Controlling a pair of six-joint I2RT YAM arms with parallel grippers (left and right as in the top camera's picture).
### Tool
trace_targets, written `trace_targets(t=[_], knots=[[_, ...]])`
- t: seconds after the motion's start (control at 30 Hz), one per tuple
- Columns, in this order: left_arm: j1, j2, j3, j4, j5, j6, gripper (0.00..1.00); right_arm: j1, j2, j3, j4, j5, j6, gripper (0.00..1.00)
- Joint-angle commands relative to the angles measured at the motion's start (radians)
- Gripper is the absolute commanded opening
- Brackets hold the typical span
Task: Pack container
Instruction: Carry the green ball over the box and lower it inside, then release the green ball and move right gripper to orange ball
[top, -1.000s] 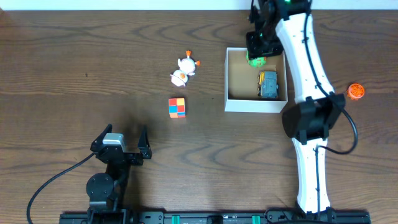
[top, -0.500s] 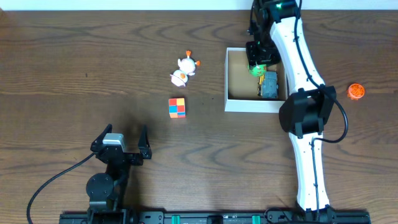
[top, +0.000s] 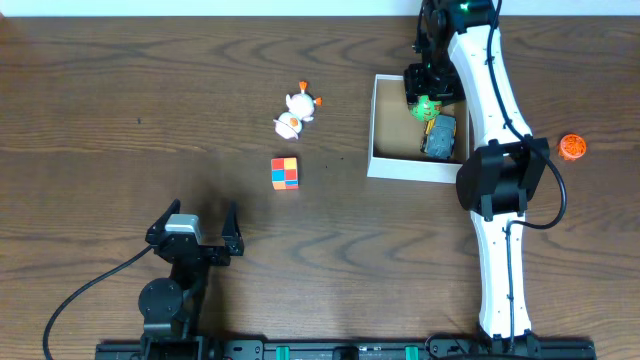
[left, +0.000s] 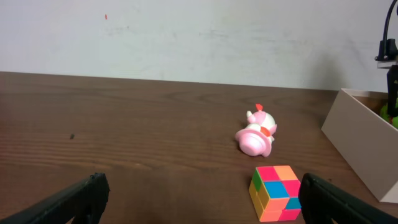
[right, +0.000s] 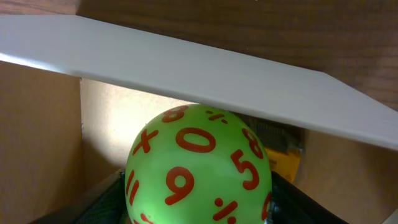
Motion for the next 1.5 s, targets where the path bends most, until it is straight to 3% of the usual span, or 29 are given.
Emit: trace_targets(t=[0.0, 0.53, 0.87, 0.97, 1.0, 1.2, 1.47], knots=[[-0.003, -0.006, -0.016, -0.036, 0.011, 0.013, 0.98, -0.005, 0.005, 0.0, 0.008, 0.01, 0.002, 0.71], [-0.003, -0.006, -0.016, -0.036, 0.011, 0.013, 0.98, -0.004, 0.001, 0.006, 0.04, -0.054, 0.002, 0.75], [-0.003, -0.006, -0.016, -0.036, 0.011, 0.013, 0.98, -0.01, -0.036, 0.171, -0.042, -0.051, 0.001, 0.76], [-0.003, -0.006, -0.016, -0.036, 0.011, 0.013, 0.98, -0.023, -0.08, 0.247, -0.082, -0.016, 0.002, 0.82], [-0.003, -0.006, -0.016, -0.036, 0.011, 0.013, 0.98, -0.029, -0.098, 0.266, -0.095, 0.005, 0.002, 0.99], [-0.003, -0.006, -0.016, -0.036, 0.011, 0.013, 0.98, -0.103, -0.226, 0.275, -0.096, 0.16, 0.025, 0.99], [-0.003, -0.006, -0.016, -0.036, 0.011, 0.013, 0.98, -0.222, -0.299, 0.165, -0.096, 0.03, 0.012, 0.99]])
